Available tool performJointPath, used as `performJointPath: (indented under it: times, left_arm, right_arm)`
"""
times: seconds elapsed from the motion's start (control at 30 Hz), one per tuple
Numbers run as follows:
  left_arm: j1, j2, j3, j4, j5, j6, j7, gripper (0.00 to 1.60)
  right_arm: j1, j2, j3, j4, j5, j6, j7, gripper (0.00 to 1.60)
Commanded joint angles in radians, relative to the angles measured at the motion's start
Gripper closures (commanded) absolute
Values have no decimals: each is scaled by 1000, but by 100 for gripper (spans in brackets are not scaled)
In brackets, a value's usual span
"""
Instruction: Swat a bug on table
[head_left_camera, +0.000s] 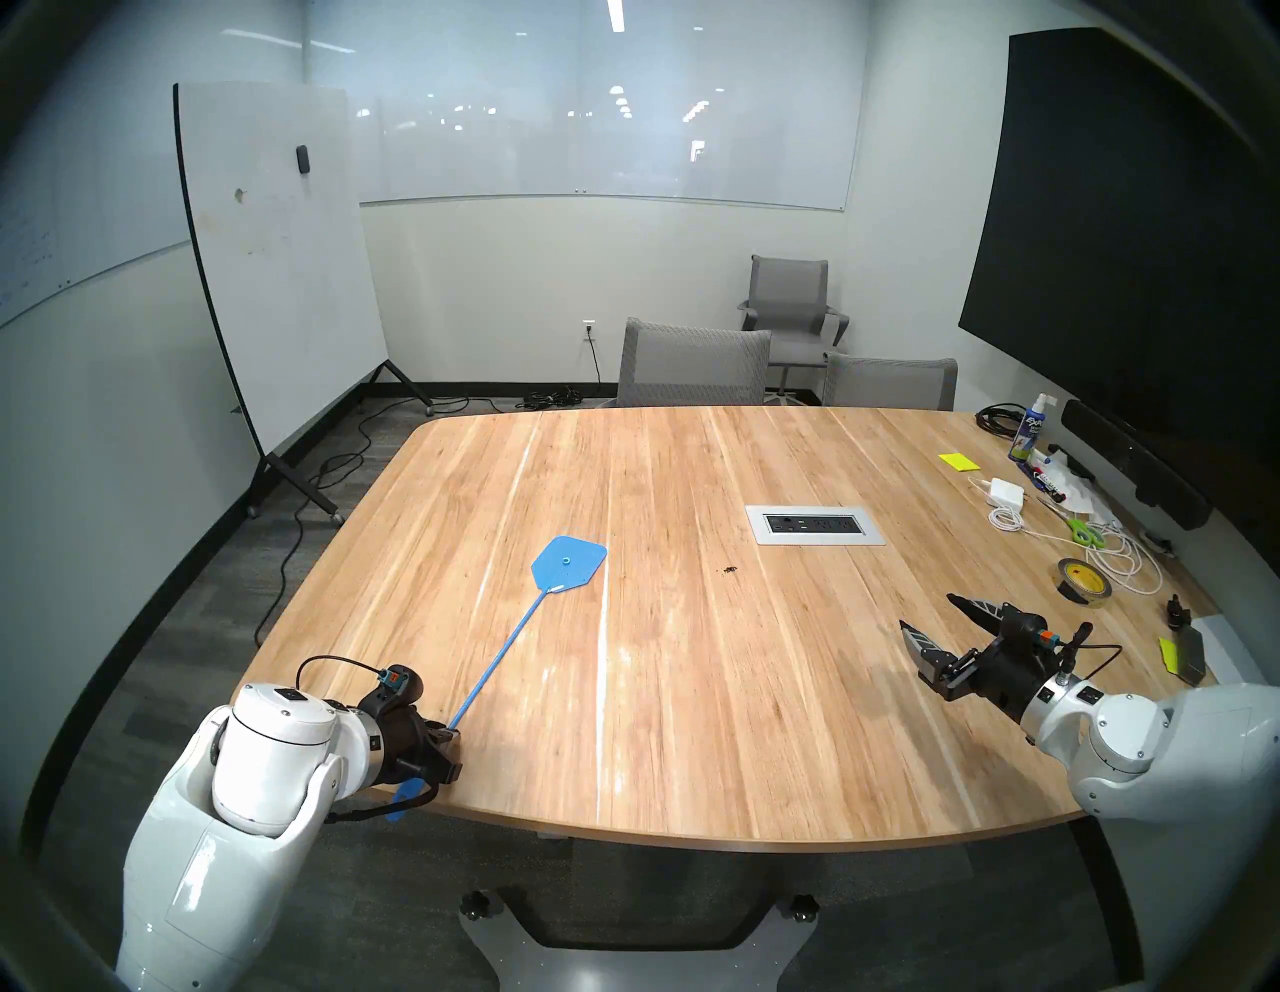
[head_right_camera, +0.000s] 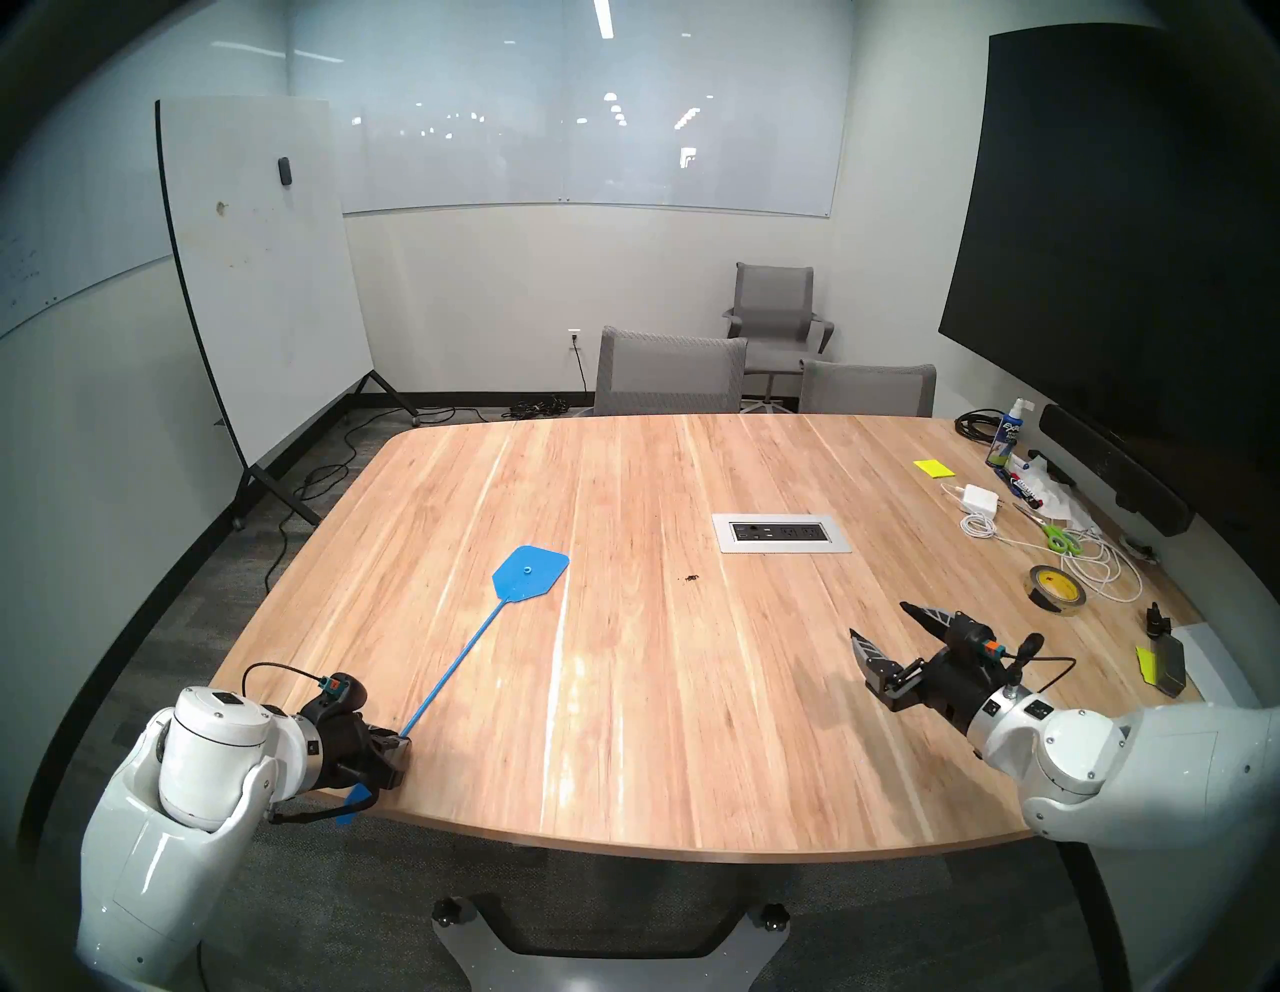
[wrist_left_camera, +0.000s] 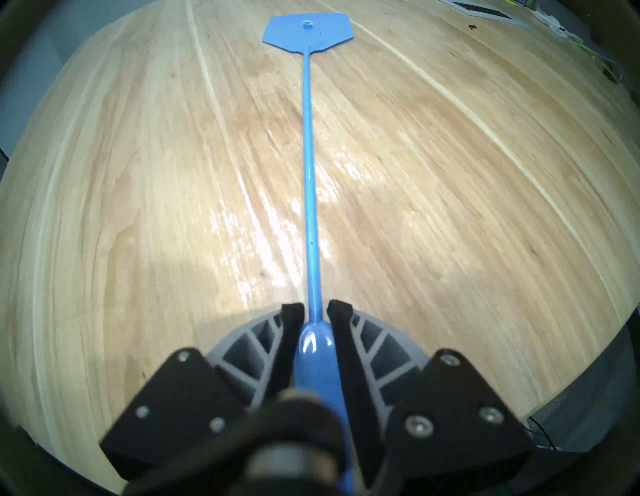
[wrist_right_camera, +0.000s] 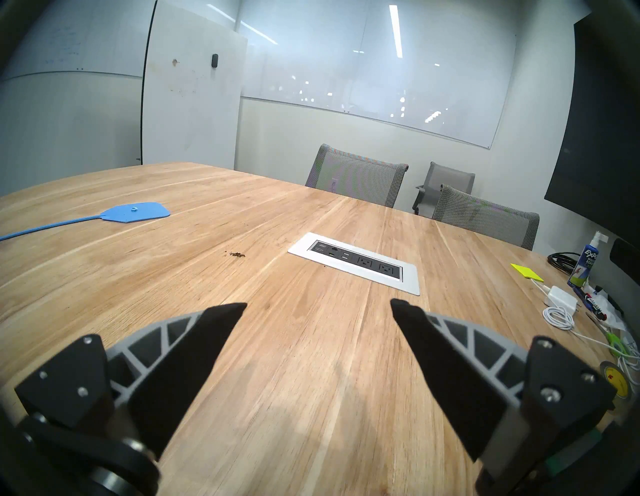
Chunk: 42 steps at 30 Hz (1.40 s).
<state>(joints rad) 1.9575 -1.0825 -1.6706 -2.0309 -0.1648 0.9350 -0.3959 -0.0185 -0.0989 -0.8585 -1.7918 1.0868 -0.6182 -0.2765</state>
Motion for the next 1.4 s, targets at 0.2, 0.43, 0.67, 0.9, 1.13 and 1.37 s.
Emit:
performJointPath:
  times: [0.2, 0.43, 0.67, 0.9, 1.13, 1.37]
  left_arm:
    - [111, -2, -37, -19, -3, -6, -4, 94]
    - [146, -2, -53, -32, -6, -15, -10, 94]
    - [171, -4, -74, -39, -5, -19, -16, 95]
    - [206, -7, -99, -48, -2, -26, -28, 95]
    - [239, -10, -128, -62, -1, -33, -44, 95]
    - [264, -16, -149, -80, -1, -35, -59, 94]
  right_arm:
    - [9, -1, 7, 2, -1, -2, 0, 0]
    - [9, -1, 7, 2, -1, -2, 0, 0]
    - [8, -1, 7, 2, -1, -2, 0, 0]
    - [8, -1, 8, 2, -1, -2, 0, 0]
    - [8, -1, 8, 2, -1, -2, 0, 0]
    - [8, -1, 8, 2, -1, -2, 0, 0]
